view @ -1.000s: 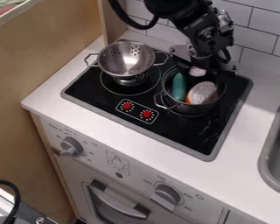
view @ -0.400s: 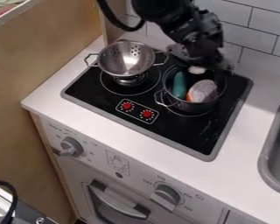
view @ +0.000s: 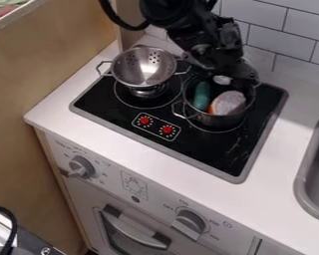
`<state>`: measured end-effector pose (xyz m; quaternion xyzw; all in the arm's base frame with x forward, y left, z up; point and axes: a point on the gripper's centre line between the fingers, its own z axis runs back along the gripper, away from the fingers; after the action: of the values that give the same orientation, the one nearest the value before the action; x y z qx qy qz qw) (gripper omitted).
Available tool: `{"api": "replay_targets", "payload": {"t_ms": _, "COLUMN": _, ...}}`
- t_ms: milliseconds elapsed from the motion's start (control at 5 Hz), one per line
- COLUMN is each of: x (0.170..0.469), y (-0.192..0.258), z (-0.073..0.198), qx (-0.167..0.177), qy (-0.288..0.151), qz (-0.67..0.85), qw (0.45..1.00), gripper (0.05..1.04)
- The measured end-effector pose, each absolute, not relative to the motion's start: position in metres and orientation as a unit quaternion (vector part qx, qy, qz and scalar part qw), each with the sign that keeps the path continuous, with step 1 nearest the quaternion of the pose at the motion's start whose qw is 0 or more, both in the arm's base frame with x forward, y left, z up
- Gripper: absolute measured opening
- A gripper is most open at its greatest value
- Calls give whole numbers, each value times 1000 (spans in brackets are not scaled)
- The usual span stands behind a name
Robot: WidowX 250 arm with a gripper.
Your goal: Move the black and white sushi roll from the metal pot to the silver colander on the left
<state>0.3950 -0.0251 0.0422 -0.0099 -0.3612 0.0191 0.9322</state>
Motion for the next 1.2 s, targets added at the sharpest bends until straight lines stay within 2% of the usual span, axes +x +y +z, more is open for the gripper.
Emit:
{"api": "replay_targets", "payload": {"t_ms": 200, "x": 393, "y": -24, "z": 40, "qx": -9, "qy": -345, "qz": 25, "qw": 938, "gripper": 439}}
{"api": "replay_targets", "payload": {"t_ms": 400, "x": 392, "y": -25, "z": 41, "qx": -11, "qy": -330, "qz": 37, "qw": 943, "gripper": 349}}
{"api": "replay_targets", "payload": {"t_ms": 1200, "x": 397, "y": -40, "z": 60, "qx": -9, "qy": -262, "qz": 91, "qw": 961, "gripper": 347}}
